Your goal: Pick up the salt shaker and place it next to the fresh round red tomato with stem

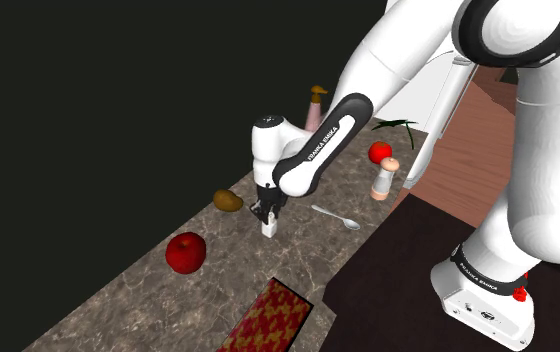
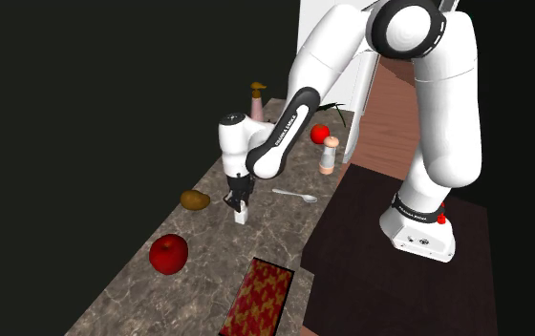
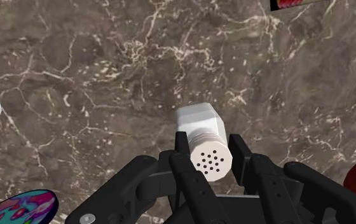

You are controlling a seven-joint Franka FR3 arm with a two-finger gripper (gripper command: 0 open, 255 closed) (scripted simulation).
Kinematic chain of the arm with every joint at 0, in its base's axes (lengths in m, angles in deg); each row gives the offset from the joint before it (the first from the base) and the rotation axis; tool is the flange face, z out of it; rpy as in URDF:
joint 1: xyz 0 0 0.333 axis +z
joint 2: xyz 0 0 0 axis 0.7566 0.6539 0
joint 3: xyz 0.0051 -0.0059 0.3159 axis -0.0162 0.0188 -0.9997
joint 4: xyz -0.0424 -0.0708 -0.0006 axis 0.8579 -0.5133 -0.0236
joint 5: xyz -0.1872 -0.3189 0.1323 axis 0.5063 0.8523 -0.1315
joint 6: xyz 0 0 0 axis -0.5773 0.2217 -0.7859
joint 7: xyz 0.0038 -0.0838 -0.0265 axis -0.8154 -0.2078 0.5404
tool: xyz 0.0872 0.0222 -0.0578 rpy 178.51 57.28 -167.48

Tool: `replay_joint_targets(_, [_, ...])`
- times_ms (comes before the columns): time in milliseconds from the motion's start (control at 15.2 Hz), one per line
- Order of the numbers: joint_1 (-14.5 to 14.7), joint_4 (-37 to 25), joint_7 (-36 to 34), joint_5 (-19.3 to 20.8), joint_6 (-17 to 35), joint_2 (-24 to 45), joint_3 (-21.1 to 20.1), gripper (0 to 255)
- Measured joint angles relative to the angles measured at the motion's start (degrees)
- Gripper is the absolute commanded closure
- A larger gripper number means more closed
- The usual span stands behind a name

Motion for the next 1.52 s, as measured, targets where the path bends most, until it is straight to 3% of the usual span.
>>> replay_joint_targets(1518, [-3.02, -0.87, 5.12, -7.77, -14.79, -14.63, -4.11, 255])
